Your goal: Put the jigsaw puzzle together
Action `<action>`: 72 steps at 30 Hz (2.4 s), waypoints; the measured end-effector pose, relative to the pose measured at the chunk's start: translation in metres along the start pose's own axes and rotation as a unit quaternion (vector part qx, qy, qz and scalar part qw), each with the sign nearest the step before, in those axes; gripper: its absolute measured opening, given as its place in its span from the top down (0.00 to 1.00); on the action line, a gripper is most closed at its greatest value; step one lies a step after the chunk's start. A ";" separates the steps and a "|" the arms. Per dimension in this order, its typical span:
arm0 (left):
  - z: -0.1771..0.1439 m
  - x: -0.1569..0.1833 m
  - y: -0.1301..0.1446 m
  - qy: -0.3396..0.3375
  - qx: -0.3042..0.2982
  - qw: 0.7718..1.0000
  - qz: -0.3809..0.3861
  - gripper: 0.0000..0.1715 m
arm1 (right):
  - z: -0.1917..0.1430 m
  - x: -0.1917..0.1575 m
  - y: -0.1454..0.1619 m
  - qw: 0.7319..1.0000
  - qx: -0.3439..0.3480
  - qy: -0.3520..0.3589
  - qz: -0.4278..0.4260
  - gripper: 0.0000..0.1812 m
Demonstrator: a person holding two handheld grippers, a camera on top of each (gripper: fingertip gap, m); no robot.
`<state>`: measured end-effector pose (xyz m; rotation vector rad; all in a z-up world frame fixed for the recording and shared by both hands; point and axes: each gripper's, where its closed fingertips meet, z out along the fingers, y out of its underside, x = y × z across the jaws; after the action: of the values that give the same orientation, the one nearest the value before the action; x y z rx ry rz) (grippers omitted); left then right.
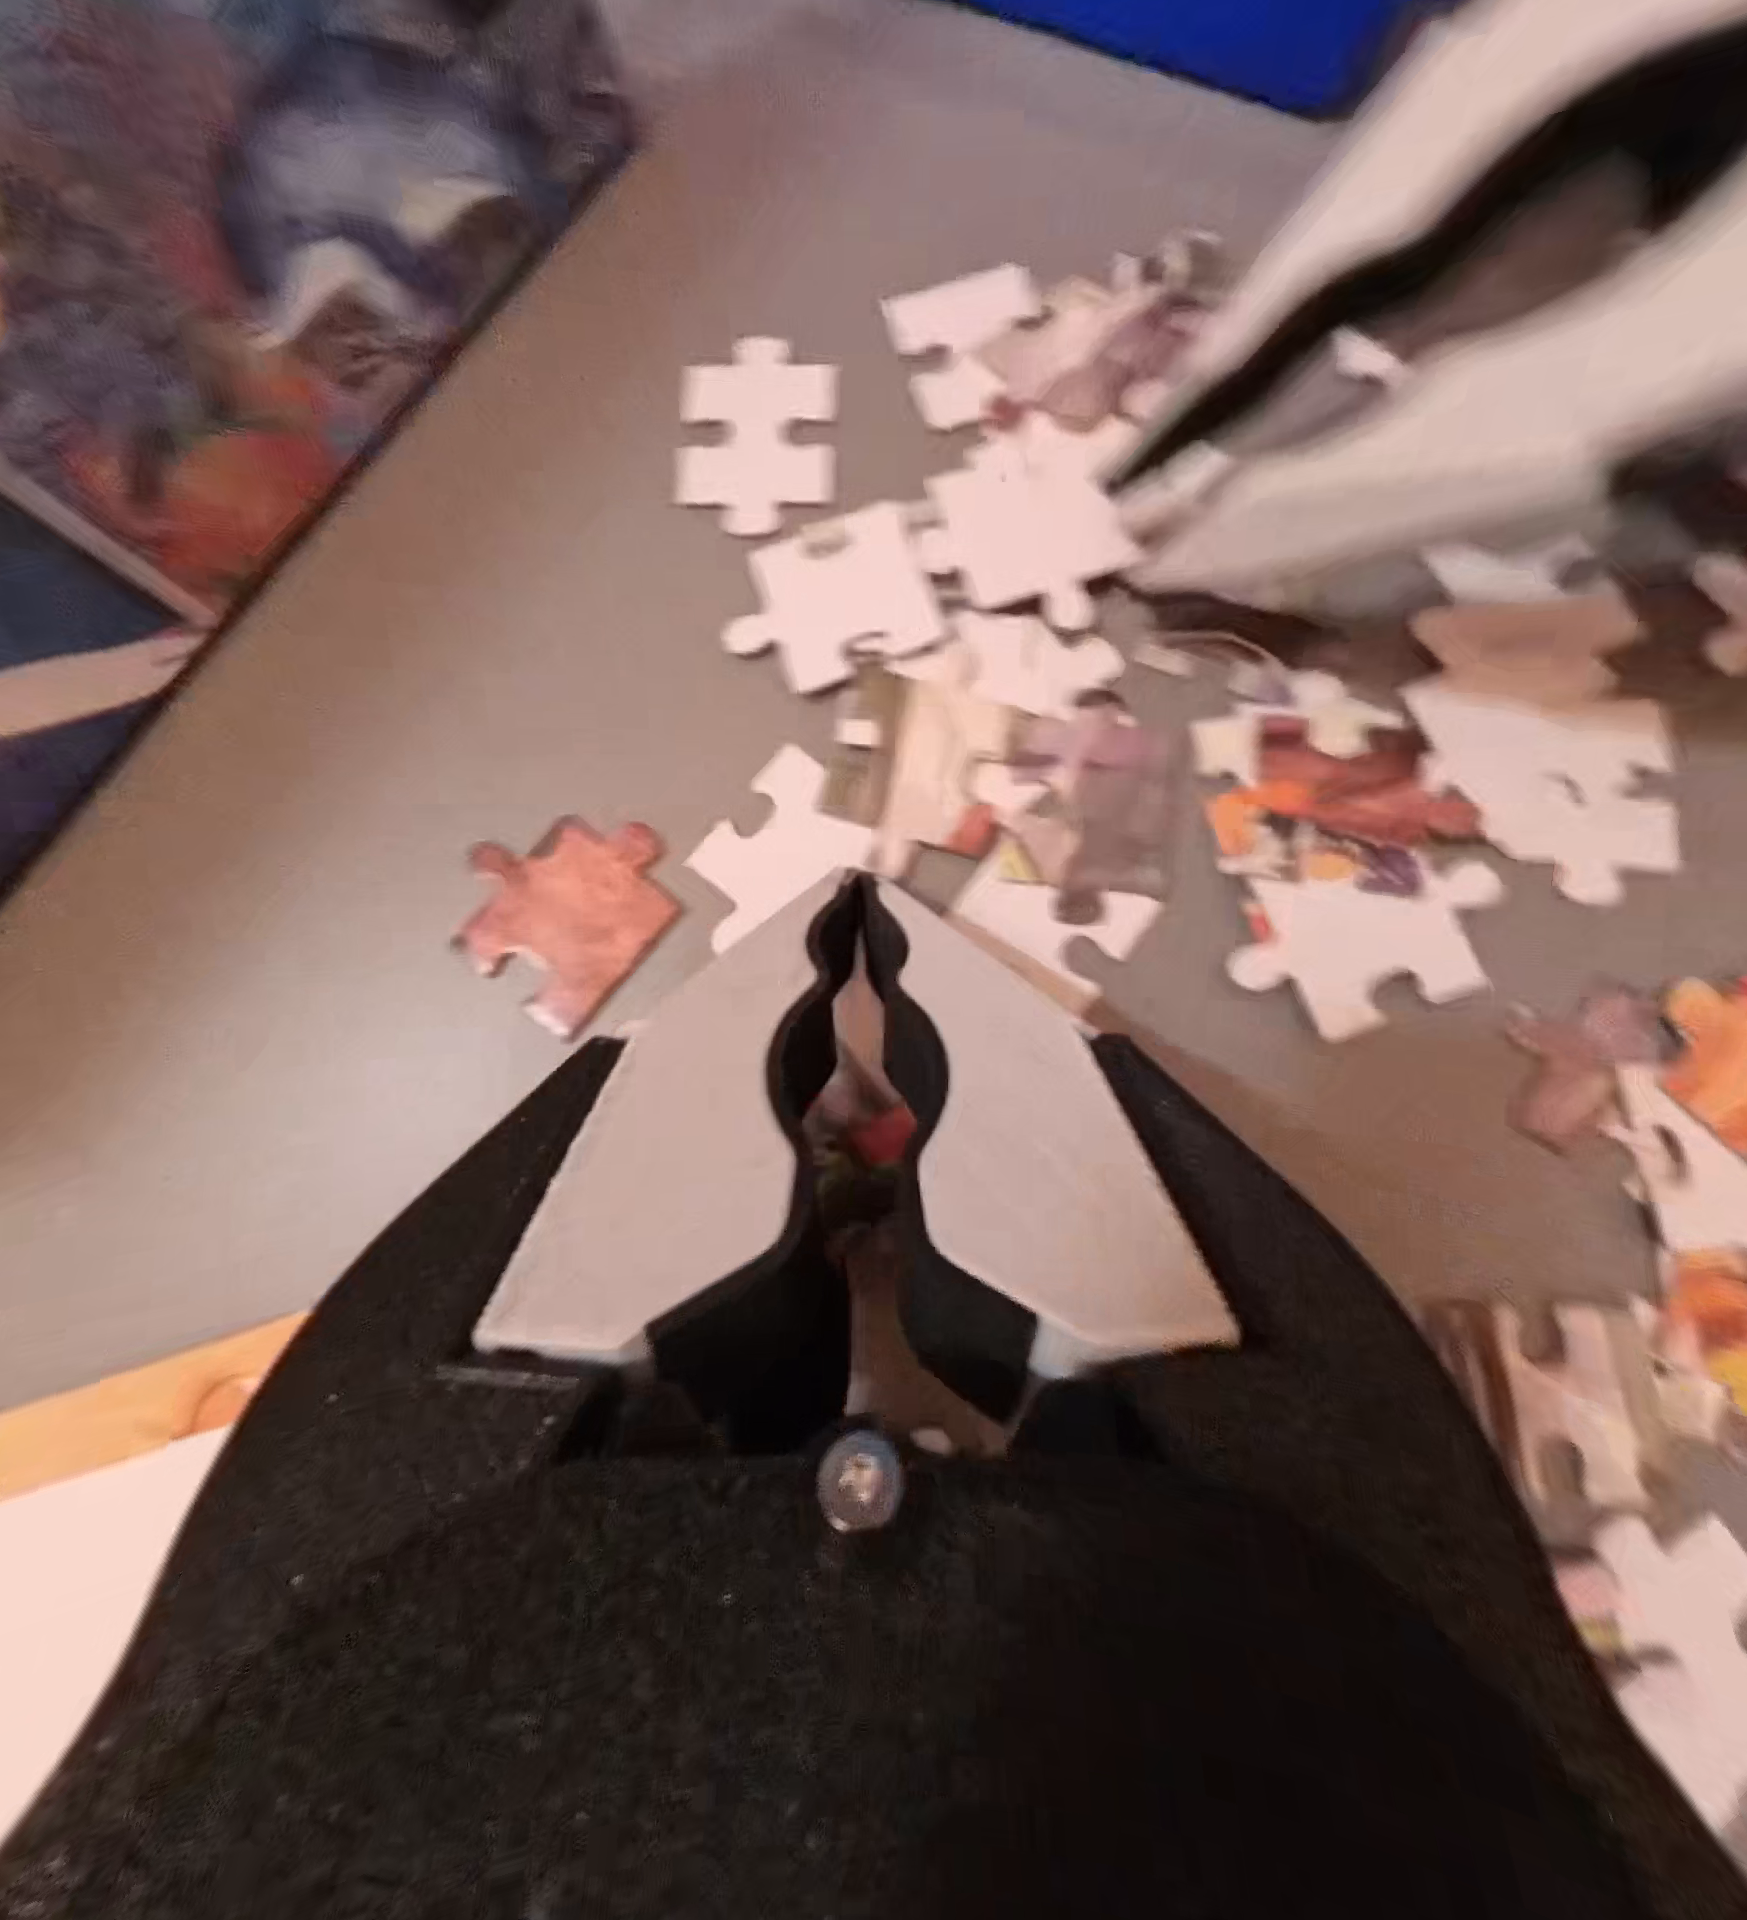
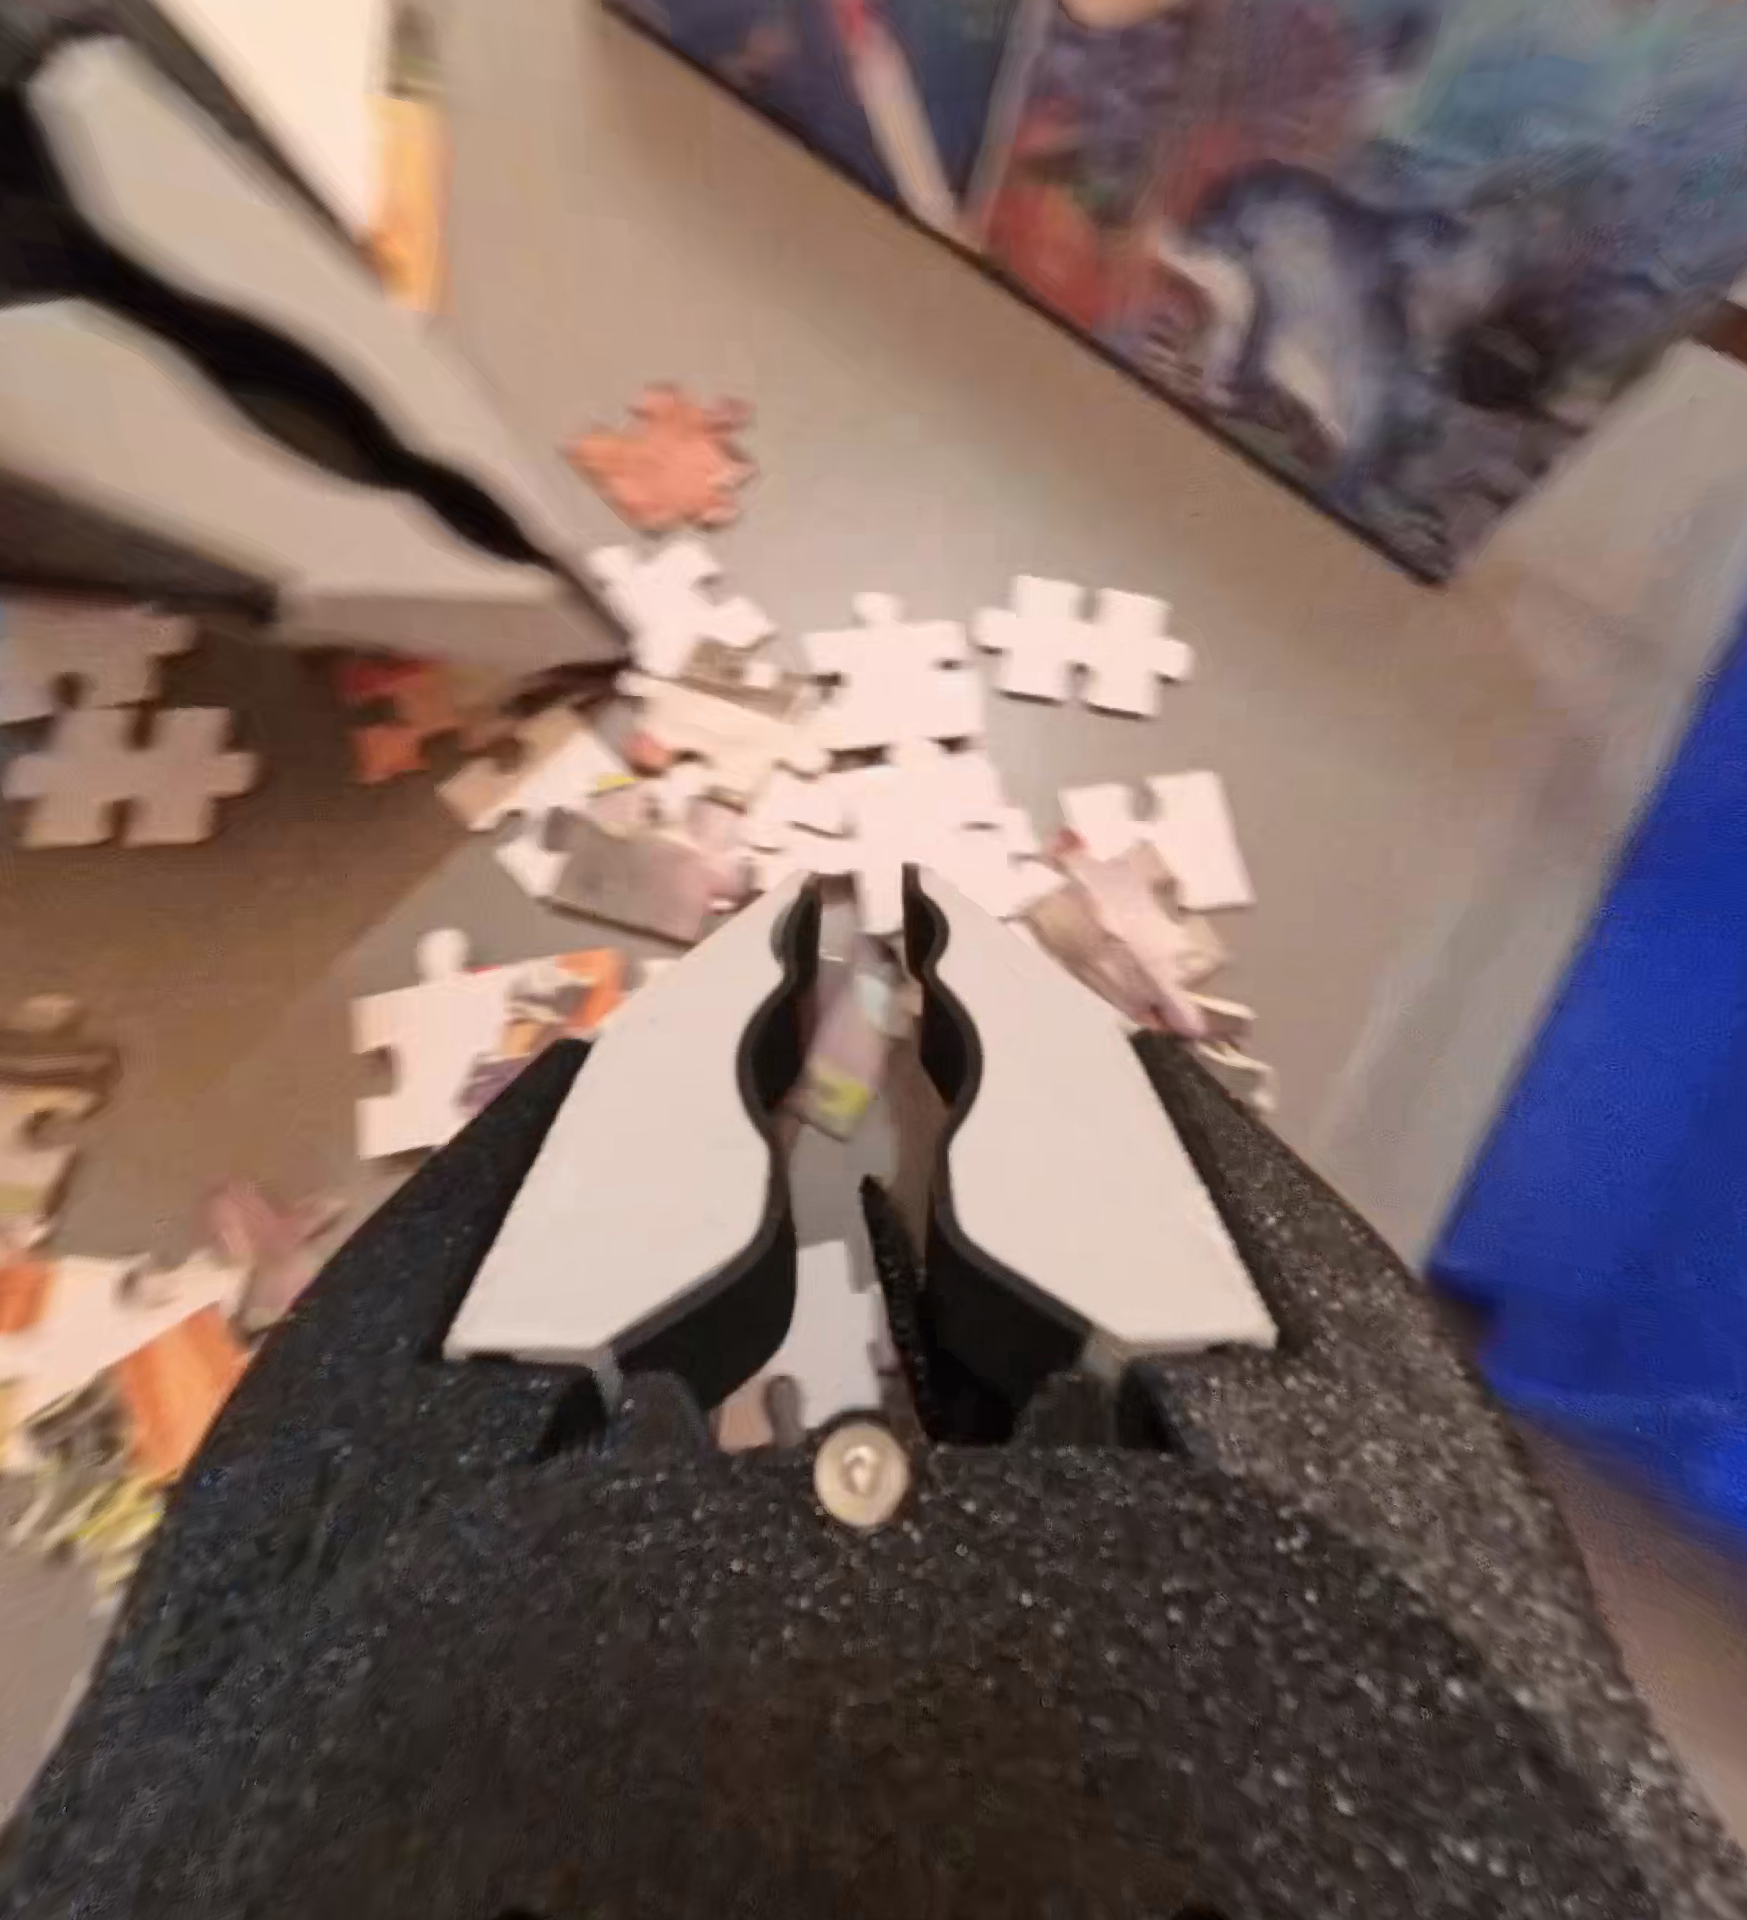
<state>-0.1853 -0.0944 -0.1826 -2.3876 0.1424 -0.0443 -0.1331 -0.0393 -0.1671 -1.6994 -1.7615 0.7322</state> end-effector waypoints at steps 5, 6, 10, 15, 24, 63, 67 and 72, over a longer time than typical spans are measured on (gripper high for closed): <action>-0.008 0.054 -0.003 0.099 -0.001 0.993 0.068 1.00 | 0.011 0.021 0.003 0.998 0.001 0.022 0.058 0.80; -0.009 0.048 -0.009 0.089 0.010 0.995 0.053 1.00 | 0.012 0.009 0.002 0.998 0.005 -0.010 0.062 0.80; -0.011 -0.023 -0.031 -0.012 0.056 0.997 -0.056 0.96 | -0.005 -0.061 0.011 0.980 -0.025 -0.195 0.022 0.87; 0.012 -0.045 -0.066 -0.009 0.075 0.994 -0.075 0.92 | -0.018 -0.039 0.007 0.989 0.021 -0.141 0.039 0.80; 0.079 0.005 -0.083 0.044 -0.025 0.998 0.040 0.92 | -0.012 0.041 0.027 0.993 -0.002 0.044 0.113 0.74; -0.137 0.043 0.069 0.035 0.168 0.979 -0.107 0.86 | -0.073 -0.062 -0.005 0.972 0.124 -0.173 0.096 0.85; -0.128 0.112 0.103 0.099 0.089 0.991 0.004 0.75 | -0.089 -0.122 0.017 0.947 0.078 -0.311 0.027 0.73; -0.108 0.141 0.103 0.105 0.048 0.991 0.070 0.41 | -0.070 -0.111 0.053 0.982 0.001 -0.099 -0.159 0.42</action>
<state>-0.0620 -0.2586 -0.1746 -2.2666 0.3967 -0.2307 -0.0432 -0.1487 -0.1617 -1.3333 -2.1034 0.7776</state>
